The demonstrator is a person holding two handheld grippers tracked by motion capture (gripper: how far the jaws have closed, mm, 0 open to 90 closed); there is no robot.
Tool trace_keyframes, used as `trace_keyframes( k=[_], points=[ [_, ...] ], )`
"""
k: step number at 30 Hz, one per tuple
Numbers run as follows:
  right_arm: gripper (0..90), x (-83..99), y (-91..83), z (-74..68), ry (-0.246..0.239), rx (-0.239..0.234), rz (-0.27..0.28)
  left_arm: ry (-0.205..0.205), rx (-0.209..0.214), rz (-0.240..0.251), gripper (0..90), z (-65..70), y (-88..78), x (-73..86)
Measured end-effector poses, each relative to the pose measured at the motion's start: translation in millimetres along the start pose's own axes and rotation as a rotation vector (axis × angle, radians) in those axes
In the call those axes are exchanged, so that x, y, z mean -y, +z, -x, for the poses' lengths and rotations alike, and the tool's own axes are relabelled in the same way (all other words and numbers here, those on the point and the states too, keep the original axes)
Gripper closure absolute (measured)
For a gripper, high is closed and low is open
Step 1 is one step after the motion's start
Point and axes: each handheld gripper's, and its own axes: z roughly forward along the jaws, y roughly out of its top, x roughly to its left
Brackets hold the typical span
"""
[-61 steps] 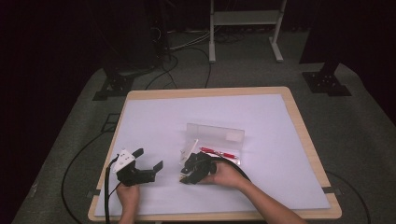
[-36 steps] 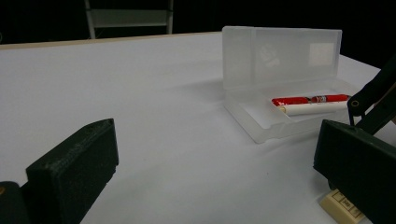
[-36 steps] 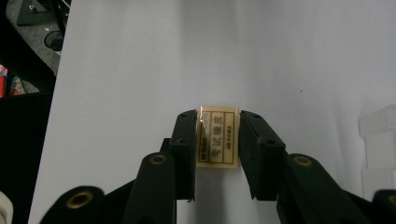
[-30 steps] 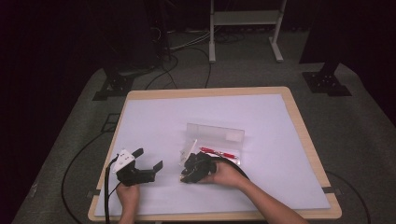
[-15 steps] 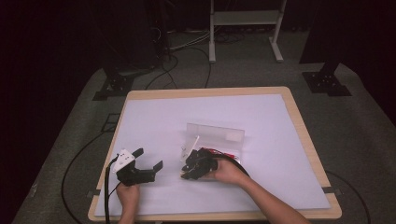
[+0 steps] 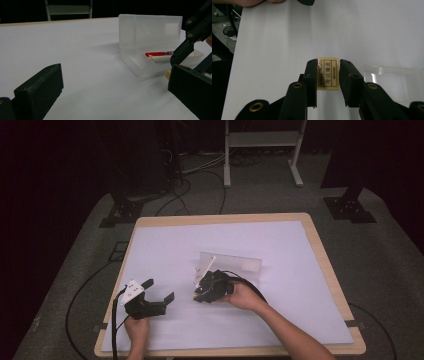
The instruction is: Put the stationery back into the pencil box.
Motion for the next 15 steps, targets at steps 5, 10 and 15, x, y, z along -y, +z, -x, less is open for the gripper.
trace_keyframes(
  k=[5,10,15],
  points=[
    [68.0,0.2,-1.1,5.8,0.014,0.011,0.006,0.002,0.001,0.002,0.0,-0.2,-0.3,0.1],
    [68.0,1.7,-1.0,10.2,0.029,0.018,0.009,0.001,0.001,0.001,0.0,-0.3,-0.1,0.1],
    [68.0,2.5,-3.4,16.0,0.044,0.028,0.007,0.006,0.000,-0.002,0.0,-0.5,-0.2,0.0]
  ],
)
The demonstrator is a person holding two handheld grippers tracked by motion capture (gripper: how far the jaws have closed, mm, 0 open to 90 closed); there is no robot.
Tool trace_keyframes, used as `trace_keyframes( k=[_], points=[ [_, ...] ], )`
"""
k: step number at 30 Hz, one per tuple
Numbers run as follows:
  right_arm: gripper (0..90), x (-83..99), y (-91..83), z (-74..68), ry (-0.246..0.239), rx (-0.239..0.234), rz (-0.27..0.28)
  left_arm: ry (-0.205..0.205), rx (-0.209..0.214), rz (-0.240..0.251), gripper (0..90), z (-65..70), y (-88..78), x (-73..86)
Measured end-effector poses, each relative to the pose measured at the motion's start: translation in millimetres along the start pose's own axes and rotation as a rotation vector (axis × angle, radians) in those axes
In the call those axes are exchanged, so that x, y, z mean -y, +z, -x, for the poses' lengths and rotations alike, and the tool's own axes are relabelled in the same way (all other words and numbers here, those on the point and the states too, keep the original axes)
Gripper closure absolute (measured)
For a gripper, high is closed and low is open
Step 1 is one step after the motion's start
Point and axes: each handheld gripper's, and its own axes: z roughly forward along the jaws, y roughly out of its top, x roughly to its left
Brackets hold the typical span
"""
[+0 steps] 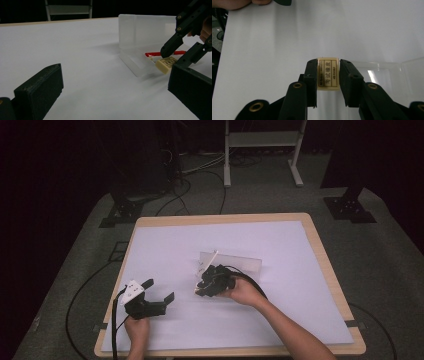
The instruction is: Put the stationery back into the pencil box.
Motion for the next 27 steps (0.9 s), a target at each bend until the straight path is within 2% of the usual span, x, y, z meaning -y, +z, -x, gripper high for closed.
trace_keyframes(
  k=[11,27],
  points=[
    [68.0,-5.0,-5.4,4.9,-0.004,0.023,0.000,0.000,0.000,0.001,0.0,0.0,0.1,0.0],
    [68.1,-8.7,-5.6,16.4,0.017,0.048,-0.006,-0.004,0.001,0.002,0.0,0.2,-0.2,0.2]
  ],
)
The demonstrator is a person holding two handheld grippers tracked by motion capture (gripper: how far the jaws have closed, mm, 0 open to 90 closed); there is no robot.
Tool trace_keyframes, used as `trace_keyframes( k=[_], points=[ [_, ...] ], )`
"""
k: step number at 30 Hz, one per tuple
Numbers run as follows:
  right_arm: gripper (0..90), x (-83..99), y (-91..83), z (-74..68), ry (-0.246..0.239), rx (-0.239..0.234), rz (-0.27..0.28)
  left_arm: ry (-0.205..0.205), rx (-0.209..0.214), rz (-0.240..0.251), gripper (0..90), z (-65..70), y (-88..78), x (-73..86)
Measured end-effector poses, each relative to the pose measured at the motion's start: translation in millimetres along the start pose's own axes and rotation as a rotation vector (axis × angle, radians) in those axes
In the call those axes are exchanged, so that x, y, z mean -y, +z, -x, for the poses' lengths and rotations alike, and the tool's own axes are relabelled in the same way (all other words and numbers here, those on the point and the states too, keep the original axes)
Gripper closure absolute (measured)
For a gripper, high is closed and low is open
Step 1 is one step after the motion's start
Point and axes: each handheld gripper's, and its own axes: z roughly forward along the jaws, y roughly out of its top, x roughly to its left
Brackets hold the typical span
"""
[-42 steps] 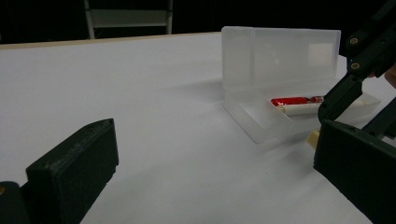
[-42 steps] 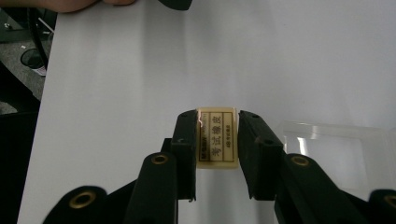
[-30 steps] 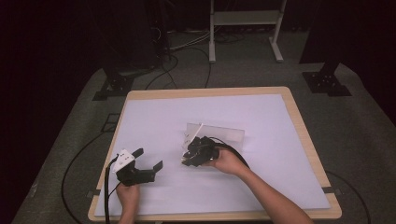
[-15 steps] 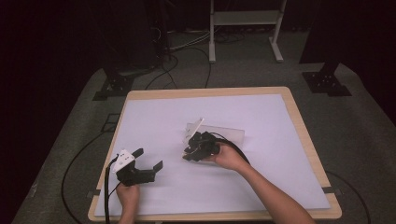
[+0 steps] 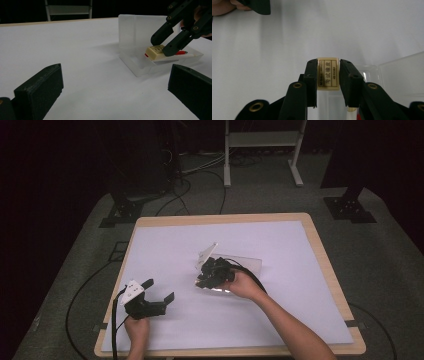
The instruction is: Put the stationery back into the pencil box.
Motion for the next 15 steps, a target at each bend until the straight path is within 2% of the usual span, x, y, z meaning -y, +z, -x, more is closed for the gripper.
trace_keyframes(
  k=[15],
  points=[
    [68.0,2.4,7.3,11.8,0.029,0.005,-0.011,-0.002,0.001,0.003,0.0,-0.4,-0.3,0.0]
  ],
)
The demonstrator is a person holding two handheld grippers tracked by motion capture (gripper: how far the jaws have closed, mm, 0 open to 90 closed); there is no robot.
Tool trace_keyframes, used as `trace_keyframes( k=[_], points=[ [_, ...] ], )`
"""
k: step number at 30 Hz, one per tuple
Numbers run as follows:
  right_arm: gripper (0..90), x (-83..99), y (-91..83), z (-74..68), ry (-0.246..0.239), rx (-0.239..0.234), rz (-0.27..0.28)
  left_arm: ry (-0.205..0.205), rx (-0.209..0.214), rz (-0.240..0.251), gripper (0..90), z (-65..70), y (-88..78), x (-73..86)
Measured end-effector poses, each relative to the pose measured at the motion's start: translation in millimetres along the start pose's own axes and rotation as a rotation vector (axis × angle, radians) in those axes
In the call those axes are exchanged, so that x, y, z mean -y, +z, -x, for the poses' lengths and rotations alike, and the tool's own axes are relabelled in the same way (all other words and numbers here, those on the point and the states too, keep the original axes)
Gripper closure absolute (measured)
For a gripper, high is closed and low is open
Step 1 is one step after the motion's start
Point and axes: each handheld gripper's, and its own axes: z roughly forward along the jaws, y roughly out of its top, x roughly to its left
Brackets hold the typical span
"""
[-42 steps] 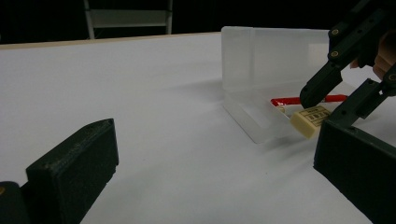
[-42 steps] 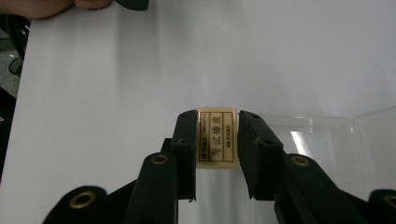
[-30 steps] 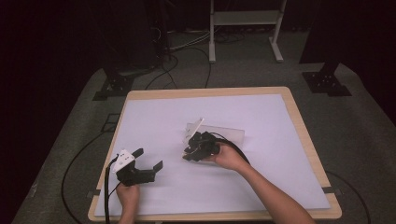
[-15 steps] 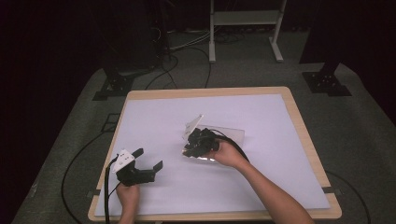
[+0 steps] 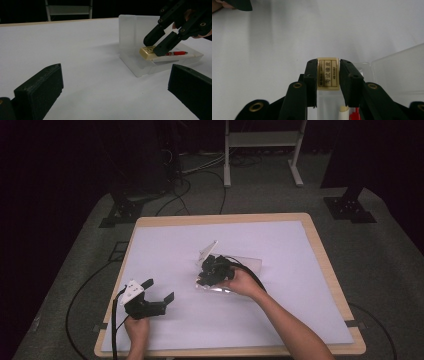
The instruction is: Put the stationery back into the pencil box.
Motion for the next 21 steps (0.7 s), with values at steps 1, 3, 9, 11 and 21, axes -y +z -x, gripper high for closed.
trace_keyframes(
  k=[1,3,9,11,21],
  points=[
    [68.0,0.2,0.6,0.5,0.001,0.001,0.001,0.000,0.000,0.001,0.0,-0.1,-0.1,0.0],
    [68.0,0.9,1.8,2.1,0.006,0.003,-0.004,-0.003,0.000,0.002,0.0,-0.1,-0.1,0.0],
    [68.0,3.5,2.6,8.0,0.018,0.003,-0.006,-0.001,0.001,-0.002,0.0,-0.2,0.0,-0.1],
    [68.0,4.0,2.7,10.1,0.015,0.008,-0.007,-0.001,0.000,-0.001,0.0,-0.1,0.0,-0.1],
    [68.0,5.0,9.0,14.0,0.024,0.012,-0.027,-0.005,0.001,0.002,0.0,-0.3,-0.1,-0.1]
  ],
)
